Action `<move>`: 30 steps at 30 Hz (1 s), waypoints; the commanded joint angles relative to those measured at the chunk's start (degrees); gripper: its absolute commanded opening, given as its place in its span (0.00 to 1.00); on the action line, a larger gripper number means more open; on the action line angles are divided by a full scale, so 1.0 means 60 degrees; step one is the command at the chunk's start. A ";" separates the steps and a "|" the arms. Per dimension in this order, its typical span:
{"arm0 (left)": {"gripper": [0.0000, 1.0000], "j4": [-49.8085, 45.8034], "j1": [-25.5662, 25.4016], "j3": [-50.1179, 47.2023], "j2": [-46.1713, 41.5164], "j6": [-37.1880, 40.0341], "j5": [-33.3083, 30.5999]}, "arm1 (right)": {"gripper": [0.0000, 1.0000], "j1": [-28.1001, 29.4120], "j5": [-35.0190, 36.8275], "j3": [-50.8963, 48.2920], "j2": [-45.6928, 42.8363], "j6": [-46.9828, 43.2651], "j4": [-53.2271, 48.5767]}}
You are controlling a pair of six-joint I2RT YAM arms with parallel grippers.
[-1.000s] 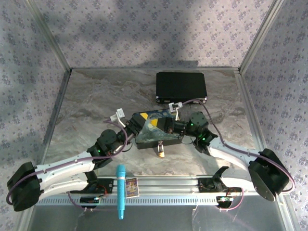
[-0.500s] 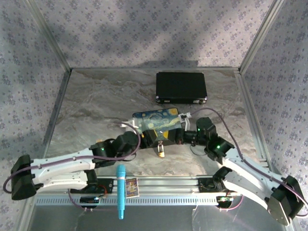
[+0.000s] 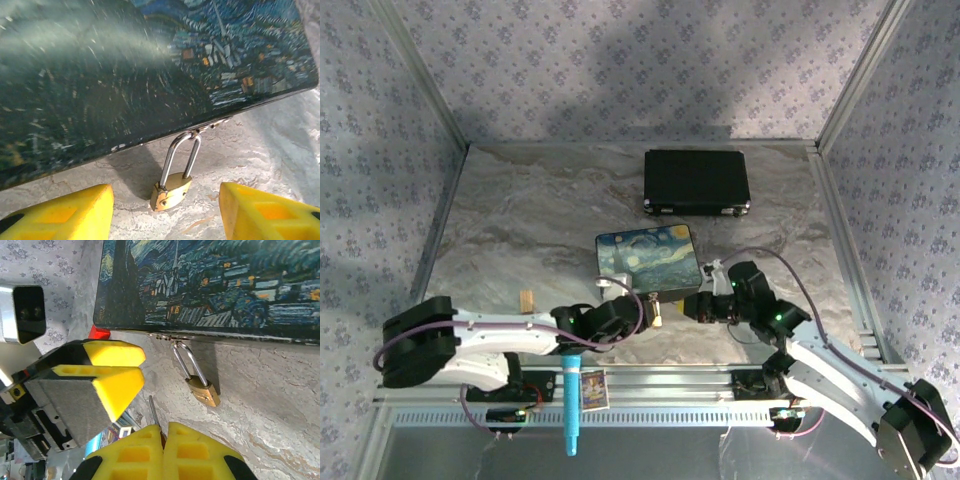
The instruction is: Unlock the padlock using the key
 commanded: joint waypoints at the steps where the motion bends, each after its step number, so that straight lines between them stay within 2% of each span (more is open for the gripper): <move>1: 0.58 0.0924 0.0239 0.0267 0.0339 0.0440 0.0340 | 0.00 -0.0228 -0.0485 -0.0282 -0.0308 -0.0185 0.0381; 4: 0.57 0.1730 0.0453 0.0077 0.0802 0.0123 0.0717 | 0.00 -0.0381 -0.0421 -0.0348 -0.0522 -0.0396 0.0066; 9: 0.60 0.1896 0.0464 0.0462 0.1742 0.0161 0.1043 | 0.00 -0.0705 -0.0946 -0.0621 -0.0708 -0.0389 0.0364; 16: 0.59 0.1565 0.0610 0.0942 0.2509 0.0003 0.0726 | 0.00 -0.0936 -0.1046 -0.0957 -0.1073 -0.0611 0.0366; 27: 0.50 0.2593 0.1715 0.1659 0.3785 0.0258 0.1645 | 0.00 -0.1668 -0.1194 -0.1022 -0.0963 -0.0981 -0.0039; 30: 0.48 0.2198 0.1700 0.2128 0.3982 0.0426 0.1672 | 0.00 -0.1854 -0.1290 -0.1013 -0.0825 -0.1091 -0.0093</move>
